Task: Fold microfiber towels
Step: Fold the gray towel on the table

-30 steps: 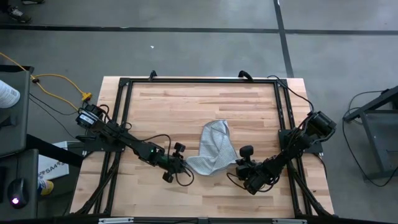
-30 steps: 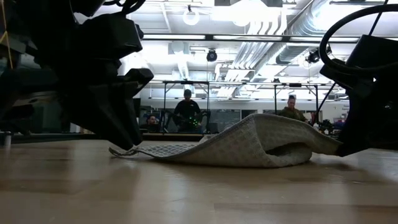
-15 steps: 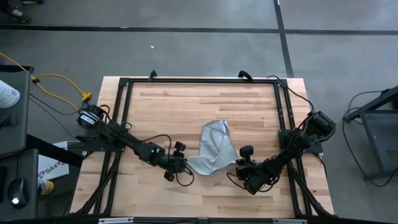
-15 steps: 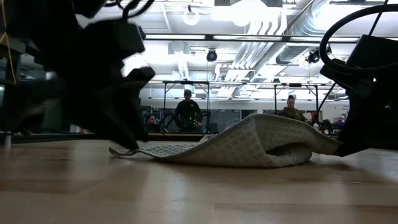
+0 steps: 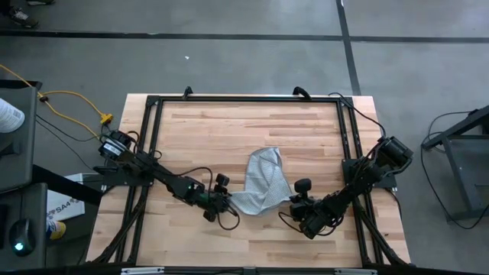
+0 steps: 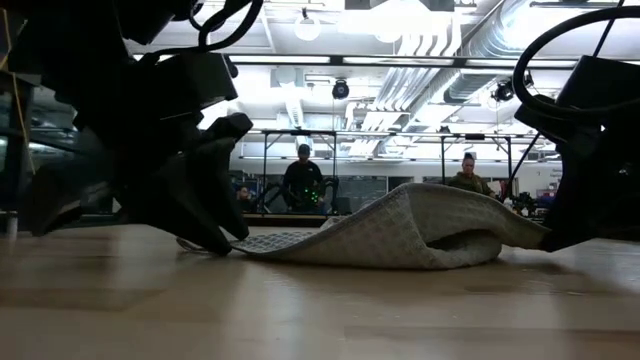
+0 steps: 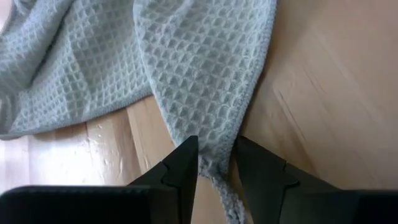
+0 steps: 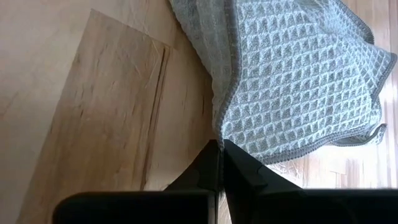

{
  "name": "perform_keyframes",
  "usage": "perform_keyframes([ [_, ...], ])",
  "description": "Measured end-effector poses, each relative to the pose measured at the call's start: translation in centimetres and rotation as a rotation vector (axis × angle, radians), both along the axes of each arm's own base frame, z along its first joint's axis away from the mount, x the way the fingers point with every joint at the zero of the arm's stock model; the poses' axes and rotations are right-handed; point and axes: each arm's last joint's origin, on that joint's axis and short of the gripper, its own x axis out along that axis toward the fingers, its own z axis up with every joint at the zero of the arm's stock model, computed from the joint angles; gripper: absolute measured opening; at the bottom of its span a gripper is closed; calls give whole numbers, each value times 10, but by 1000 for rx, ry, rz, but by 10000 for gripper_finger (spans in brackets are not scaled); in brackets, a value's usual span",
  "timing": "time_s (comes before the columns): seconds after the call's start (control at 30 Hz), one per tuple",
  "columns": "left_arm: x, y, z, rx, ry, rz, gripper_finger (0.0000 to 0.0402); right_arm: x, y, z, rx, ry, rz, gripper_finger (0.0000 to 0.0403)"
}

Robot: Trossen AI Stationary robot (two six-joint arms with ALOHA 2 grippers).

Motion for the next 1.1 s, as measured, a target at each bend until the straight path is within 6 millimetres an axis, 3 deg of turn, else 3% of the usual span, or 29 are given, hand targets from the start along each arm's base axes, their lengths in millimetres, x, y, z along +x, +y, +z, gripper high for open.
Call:
perform_keyframes([
  [1.1,-3,-2,-2,131,-16,12,111,0,0,0,2,-1,0,4],
])
